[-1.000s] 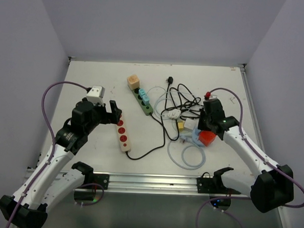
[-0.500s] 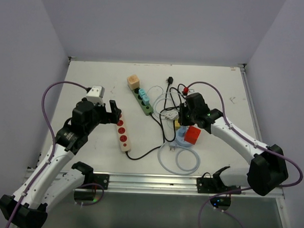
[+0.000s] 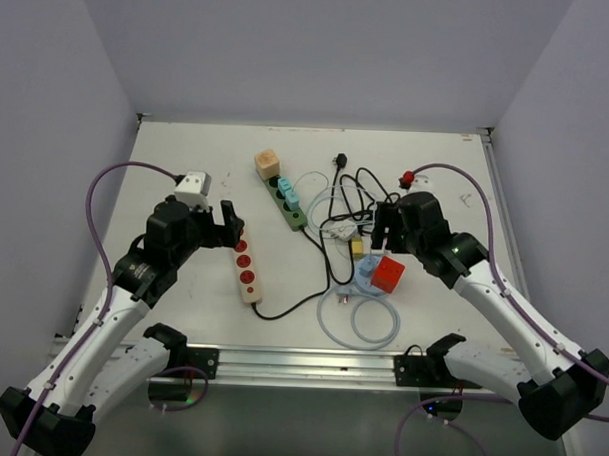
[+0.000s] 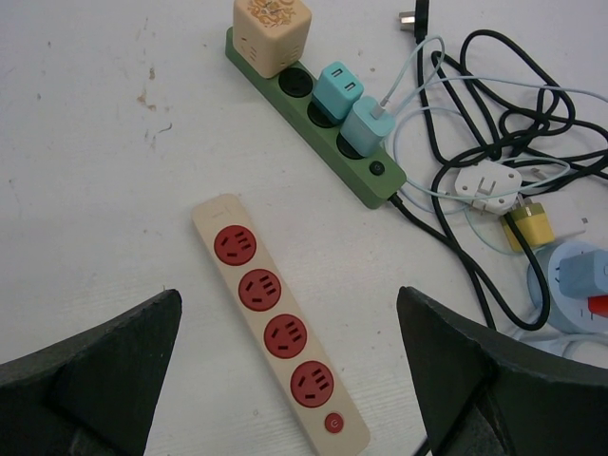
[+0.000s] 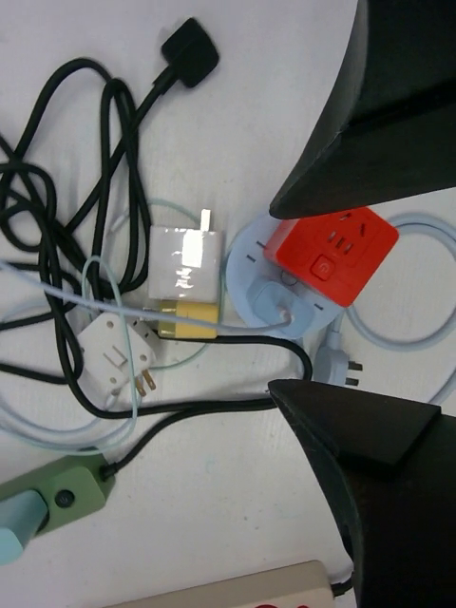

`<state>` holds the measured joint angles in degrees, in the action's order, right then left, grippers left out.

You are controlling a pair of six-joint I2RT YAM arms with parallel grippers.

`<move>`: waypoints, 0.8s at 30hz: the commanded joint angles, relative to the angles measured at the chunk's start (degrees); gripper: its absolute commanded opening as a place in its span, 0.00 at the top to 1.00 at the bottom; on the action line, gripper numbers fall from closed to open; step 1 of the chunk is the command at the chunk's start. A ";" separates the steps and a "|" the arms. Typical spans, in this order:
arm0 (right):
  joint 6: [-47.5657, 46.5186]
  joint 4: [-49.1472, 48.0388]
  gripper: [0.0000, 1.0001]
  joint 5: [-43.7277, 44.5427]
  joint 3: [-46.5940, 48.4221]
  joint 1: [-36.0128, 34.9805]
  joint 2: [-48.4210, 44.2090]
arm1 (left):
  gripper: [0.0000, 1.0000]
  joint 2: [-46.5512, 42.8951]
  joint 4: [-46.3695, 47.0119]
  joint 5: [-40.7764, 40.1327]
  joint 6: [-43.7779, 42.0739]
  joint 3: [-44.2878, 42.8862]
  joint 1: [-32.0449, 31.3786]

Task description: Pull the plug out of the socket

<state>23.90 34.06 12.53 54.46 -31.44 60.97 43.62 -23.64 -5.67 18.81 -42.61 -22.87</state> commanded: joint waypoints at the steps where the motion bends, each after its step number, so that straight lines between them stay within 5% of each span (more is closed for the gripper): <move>1: 7.98 8.29 0.26 8.29 1.00 0.15 -2.78 | 0.00 -0.20 1.14 1.89 -1.40 0.07 0.46; 3: 10.19 10.75 0.19 7.60 0.57 0.15 -2.79 | 0.00 -0.55 1.31 2.33 -1.40 0.16 0.46; 24: 23.65 0.56 0.19 5.83 -12.89 0.15 2.75 | 0.00 -2.22 1.58 3.74 -1.76 0.78 0.37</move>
<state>45.04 37.21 17.02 41.17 -31.38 63.35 41.95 -23.59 -3.16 18.39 -42.28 -22.87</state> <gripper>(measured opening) 0.808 0.994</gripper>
